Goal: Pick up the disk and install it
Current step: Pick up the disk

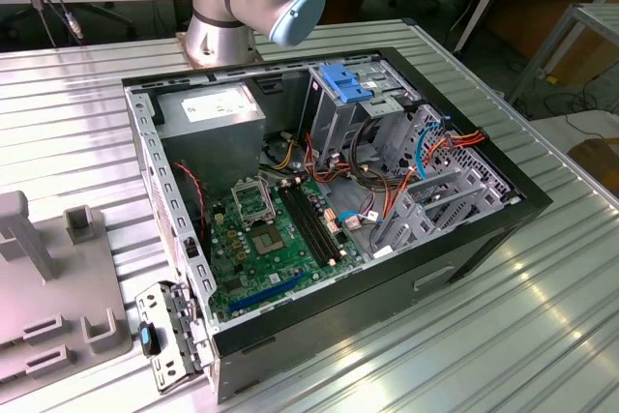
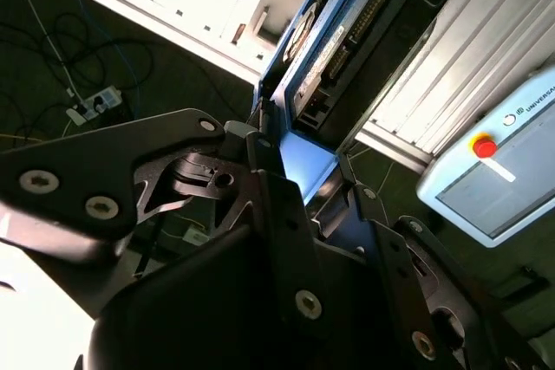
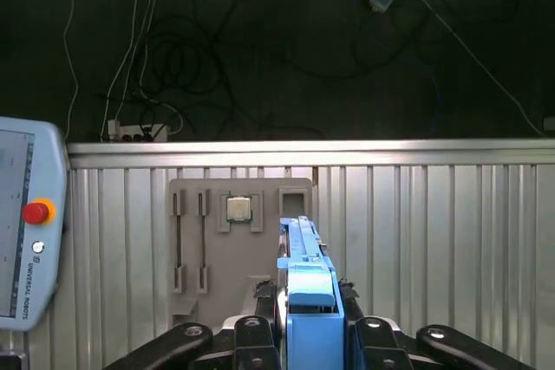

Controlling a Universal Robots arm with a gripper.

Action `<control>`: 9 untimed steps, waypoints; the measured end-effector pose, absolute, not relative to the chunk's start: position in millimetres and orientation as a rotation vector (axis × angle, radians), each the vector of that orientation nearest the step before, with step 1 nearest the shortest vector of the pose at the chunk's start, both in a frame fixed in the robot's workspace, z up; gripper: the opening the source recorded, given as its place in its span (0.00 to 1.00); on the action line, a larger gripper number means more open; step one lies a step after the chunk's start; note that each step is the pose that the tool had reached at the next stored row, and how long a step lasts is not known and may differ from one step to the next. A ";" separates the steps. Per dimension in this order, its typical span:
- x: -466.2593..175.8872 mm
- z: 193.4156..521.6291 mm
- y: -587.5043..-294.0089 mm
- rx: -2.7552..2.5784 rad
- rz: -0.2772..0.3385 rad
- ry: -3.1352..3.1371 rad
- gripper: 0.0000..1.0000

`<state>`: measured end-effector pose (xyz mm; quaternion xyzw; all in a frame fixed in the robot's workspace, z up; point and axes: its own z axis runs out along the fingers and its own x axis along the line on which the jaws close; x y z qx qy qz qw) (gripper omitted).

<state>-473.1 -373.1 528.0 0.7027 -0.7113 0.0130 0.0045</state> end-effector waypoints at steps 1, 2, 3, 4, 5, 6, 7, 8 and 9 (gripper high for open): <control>-473.1 533.7 -373.1 2.201 0.041 -2.228 0.37; -473.2 536.3 -373.1 2.201 0.041 -2.228 0.37; -473.1 539.0 -373.1 2.201 0.041 -2.228 0.37; -473.1 543.3 -373.1 2.201 0.041 -2.228 0.37; -473.1 546.3 -373.1 2.201 0.041 -2.228 0.37; -473.1 551.6 -373.1 2.201 0.041 -2.228 0.37; -473.1 554.8 -373.1 2.201 0.041 -2.228 0.37; -473.2 557.5 -373.1 2.201 0.041 -2.228 0.37; -473.1 560.4 -373.1 2.201 0.041 -2.228 0.37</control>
